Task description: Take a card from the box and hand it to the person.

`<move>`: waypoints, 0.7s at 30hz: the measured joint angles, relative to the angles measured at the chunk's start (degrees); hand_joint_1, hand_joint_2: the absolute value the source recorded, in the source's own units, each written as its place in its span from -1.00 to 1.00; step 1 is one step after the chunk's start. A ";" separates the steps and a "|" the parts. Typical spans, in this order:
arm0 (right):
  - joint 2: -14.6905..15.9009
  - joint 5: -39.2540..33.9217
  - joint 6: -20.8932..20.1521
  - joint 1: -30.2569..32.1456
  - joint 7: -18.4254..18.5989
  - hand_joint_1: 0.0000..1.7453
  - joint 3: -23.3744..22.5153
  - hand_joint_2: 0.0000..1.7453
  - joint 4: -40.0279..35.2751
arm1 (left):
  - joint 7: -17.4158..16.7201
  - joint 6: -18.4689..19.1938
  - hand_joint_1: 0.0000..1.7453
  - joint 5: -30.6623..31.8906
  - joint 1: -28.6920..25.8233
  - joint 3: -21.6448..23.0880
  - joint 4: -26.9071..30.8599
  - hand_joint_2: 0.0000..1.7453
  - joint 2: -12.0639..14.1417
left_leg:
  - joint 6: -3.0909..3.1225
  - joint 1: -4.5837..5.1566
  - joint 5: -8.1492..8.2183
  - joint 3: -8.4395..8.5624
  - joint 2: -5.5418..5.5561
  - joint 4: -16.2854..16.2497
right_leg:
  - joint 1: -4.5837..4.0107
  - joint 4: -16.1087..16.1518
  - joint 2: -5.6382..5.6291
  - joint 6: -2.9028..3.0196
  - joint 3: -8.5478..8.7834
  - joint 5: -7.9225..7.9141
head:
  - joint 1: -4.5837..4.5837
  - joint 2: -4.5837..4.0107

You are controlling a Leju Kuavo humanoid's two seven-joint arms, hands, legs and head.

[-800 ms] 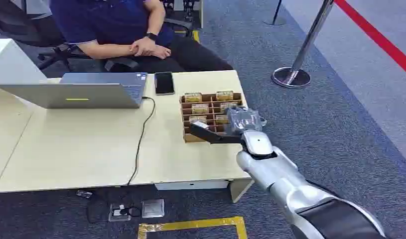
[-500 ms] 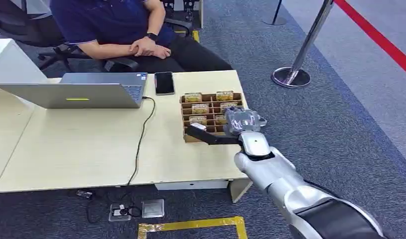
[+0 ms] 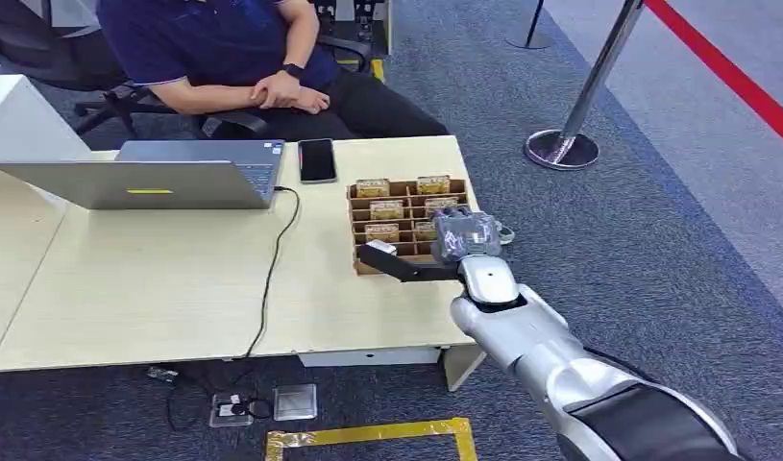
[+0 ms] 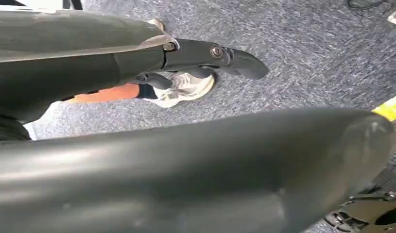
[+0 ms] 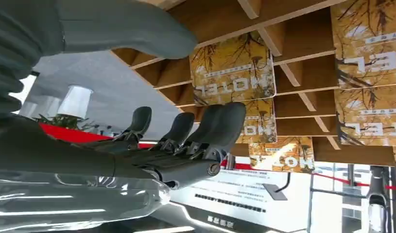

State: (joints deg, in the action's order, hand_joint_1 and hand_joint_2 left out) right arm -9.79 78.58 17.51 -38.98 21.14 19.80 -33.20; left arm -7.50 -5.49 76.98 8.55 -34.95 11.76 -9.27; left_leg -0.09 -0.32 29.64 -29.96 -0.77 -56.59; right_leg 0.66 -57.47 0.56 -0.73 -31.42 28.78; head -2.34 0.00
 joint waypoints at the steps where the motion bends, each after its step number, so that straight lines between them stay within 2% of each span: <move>1: 0.00 0.00 0.00 -0.01 -0.11 -0.14 0.00 1.00 0.07 | -0.02 0.00 -1.00 -0.02 0.03 0.00 0.00 -1.00 0.00 | 0.00 0.00 0.00 0.00 0.00 0.00 | 0.00 0.00 0.00 0.00 0.00 0.00 | 0.00 0.00; 19: 0.00 -1.22 0.96 -0.11 -1.57 -0.18 -0.09 1.00 1.14 | -0.09 -0.50 -1.00 0.42 0.05 0.04 -0.02 -1.00 0.00 | 0.00 0.00 0.00 -0.01 0.00 0.00 | 0.00 0.00 0.00 0.00 -0.01 0.00 | 0.00 0.00; 20: 0.00 -1.27 1.03 -0.08 -1.55 -0.10 -0.09 1.00 1.11 | -0.11 -0.50 -1.00 0.44 0.05 0.07 -0.02 -1.00 0.00 | 0.00 0.00 0.00 -0.01 0.00 0.00 | 0.00 0.00 0.00 0.00 -0.01 0.00 | 0.00 0.00; 21: 0.00 -1.33 1.07 -0.04 -1.51 0.24 -0.11 1.00 1.07 | -0.15 -0.50 -1.00 0.46 0.05 0.07 -0.02 -1.00 0.00 | 0.00 0.00 0.00 -0.01 0.00 0.00 | 0.00 0.00 0.00 0.00 -0.01 0.00 | 0.00 0.00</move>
State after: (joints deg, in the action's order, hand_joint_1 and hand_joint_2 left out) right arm -9.79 77.24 18.58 -39.02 19.63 19.69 -32.13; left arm -7.65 -5.99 77.44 8.61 -34.88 11.74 -9.27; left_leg -0.09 -0.32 29.64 -29.98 -0.77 -56.59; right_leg 0.66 -57.47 0.55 -0.73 -31.43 28.78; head -2.34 0.00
